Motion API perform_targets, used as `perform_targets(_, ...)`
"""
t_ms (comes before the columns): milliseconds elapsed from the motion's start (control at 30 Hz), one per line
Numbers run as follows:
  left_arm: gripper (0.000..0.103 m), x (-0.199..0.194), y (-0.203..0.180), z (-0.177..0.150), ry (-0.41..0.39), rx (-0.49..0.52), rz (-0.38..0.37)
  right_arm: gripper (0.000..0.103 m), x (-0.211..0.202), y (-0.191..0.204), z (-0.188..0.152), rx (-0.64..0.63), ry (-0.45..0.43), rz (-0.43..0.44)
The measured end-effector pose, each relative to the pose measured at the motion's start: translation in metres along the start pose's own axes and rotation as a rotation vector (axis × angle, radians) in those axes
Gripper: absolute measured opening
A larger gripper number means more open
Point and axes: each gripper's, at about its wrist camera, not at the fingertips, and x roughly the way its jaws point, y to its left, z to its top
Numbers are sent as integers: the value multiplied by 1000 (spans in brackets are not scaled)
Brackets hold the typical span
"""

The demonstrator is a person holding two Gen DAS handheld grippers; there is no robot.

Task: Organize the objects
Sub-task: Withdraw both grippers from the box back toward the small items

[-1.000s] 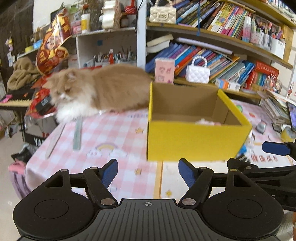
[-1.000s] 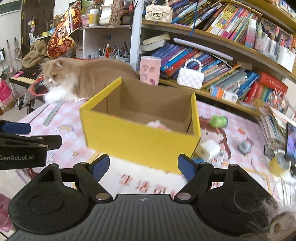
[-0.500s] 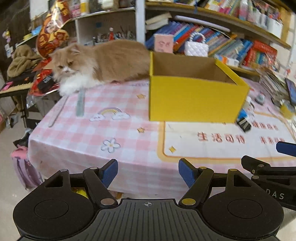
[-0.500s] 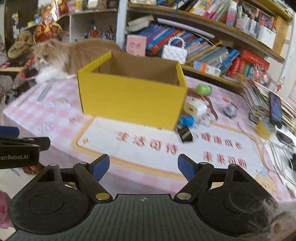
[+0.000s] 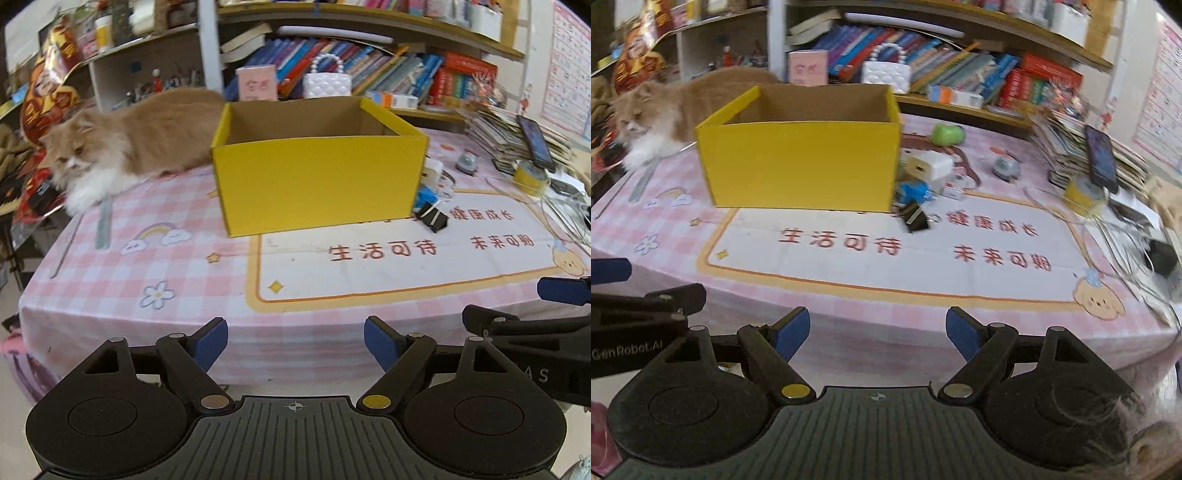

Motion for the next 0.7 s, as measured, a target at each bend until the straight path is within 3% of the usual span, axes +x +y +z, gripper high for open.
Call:
perform_targets(267, 88, 16, -23, 7, 24, 12, -37, 83, 6, -27, 0, 59, 19, -63)
perform_targets(700, 89, 44, -58, 33, 52, -8, -24, 96, 26, -67, 17, 62, 11, -130)
